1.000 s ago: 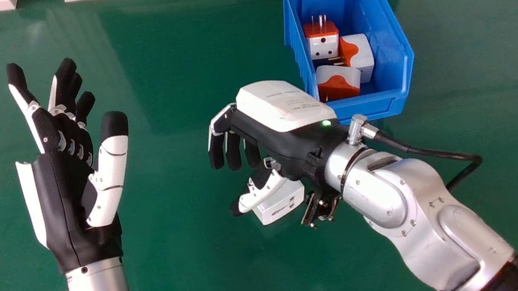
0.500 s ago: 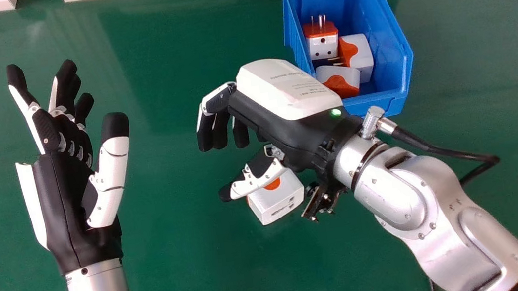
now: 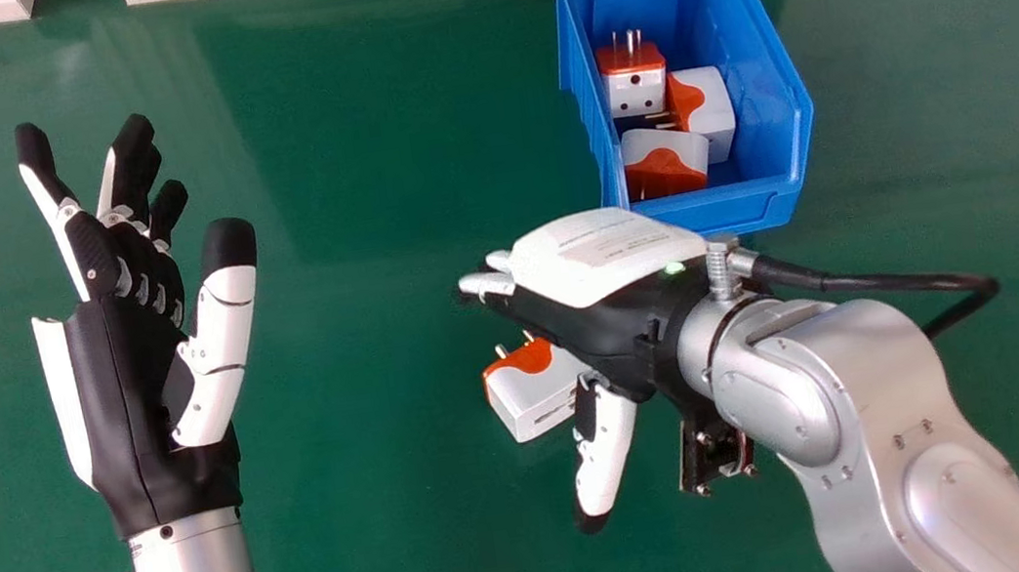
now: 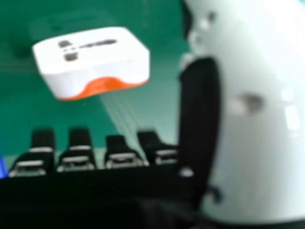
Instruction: Pick all objects and put in blue box
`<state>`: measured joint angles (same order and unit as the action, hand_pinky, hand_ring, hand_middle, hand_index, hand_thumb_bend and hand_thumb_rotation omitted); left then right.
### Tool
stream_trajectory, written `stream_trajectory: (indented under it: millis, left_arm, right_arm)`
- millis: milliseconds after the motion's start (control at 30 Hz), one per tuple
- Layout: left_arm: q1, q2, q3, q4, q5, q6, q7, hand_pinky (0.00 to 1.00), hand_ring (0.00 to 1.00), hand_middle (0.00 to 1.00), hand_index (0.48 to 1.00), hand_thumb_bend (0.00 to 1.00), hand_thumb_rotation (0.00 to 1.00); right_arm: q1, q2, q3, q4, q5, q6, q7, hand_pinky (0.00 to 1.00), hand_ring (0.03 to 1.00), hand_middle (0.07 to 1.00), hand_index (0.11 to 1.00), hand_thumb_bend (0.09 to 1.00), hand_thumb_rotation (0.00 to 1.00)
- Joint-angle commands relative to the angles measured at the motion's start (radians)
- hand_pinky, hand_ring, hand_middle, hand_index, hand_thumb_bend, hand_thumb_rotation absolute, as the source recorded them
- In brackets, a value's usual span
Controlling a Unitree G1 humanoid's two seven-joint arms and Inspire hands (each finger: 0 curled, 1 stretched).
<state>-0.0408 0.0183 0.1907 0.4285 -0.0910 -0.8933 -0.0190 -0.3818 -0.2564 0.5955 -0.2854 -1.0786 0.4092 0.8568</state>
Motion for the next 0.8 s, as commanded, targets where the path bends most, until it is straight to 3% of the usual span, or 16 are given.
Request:
stream_trajectory:
  millis: [0,100,300,400,467,600,667,733,767]
  left_arm:
    - [0.002,0.005,-0.004,-0.017,-0.005,-0.009,-0.007,0.92,0.94,0.93,0.92,0.66,0.58]
    - [0.001,0.005,0.0,-0.016,0.012,-0.009,0.004,0.91,0.94,0.93,0.918,0.66,0.59]
    - [-0.005,0.005,0.0,-0.007,0.01,-0.017,0.002,0.91,0.94,0.92,0.915,0.65,0.58]
    - [-0.012,0.002,-0.002,0.003,0.0,-0.023,-0.003,0.91,0.93,0.93,0.913,0.65,0.57]
    - [-0.016,-0.001,-0.004,0.008,-0.014,-0.025,-0.012,0.92,0.94,0.93,0.911,0.65,0.56]
    - [-0.02,0.003,-0.002,0.014,-0.004,-0.031,-0.008,0.91,0.94,0.93,0.909,0.66,0.57]
    - [-0.019,0.005,-0.004,0.01,-0.011,-0.026,-0.014,0.92,0.94,0.93,0.912,0.66,0.57]
    - [-0.019,0.006,-0.004,0.009,-0.013,-0.025,-0.016,0.92,0.95,0.93,0.923,0.67,0.58]
    - [-0.018,0.004,-0.004,0.007,-0.015,-0.024,-0.016,0.92,0.95,0.93,0.923,0.67,0.58]
  right_arm:
    - [-0.027,0.013,-0.001,-0.012,-0.025,0.004,0.004,1.0,1.0,1.0,1.0,1.0,0.19]
    - [-0.021,0.021,-0.004,0.003,-0.02,0.002,-0.002,1.0,1.0,1.0,1.0,1.0,0.19]
    - [-0.023,0.034,-0.011,0.046,-0.002,-0.004,-0.012,1.0,1.0,1.0,1.0,1.0,0.17]
    - [-0.03,0.056,-0.013,0.145,0.025,-0.013,-0.068,0.99,1.0,1.0,0.989,1.0,0.15]
    - [-0.044,0.074,-0.01,0.236,0.044,-0.014,-0.11,0.95,1.0,1.0,0.972,0.996,0.12]
    - [-0.073,0.101,0.003,0.435,0.084,-0.055,-0.235,0.77,1.0,1.0,0.923,0.94,0.06]
    - [-0.086,0.116,0.005,0.528,0.109,-0.079,-0.298,0.75,1.0,1.0,0.909,0.934,0.05]
    - [-0.092,0.121,0.009,0.579,0.123,-0.097,-0.349,0.6,0.906,0.973,0.823,0.861,0.01]
    - [-0.089,0.122,0.009,0.596,0.128,-0.111,-0.389,0.6,0.906,0.973,0.823,0.861,0.01]
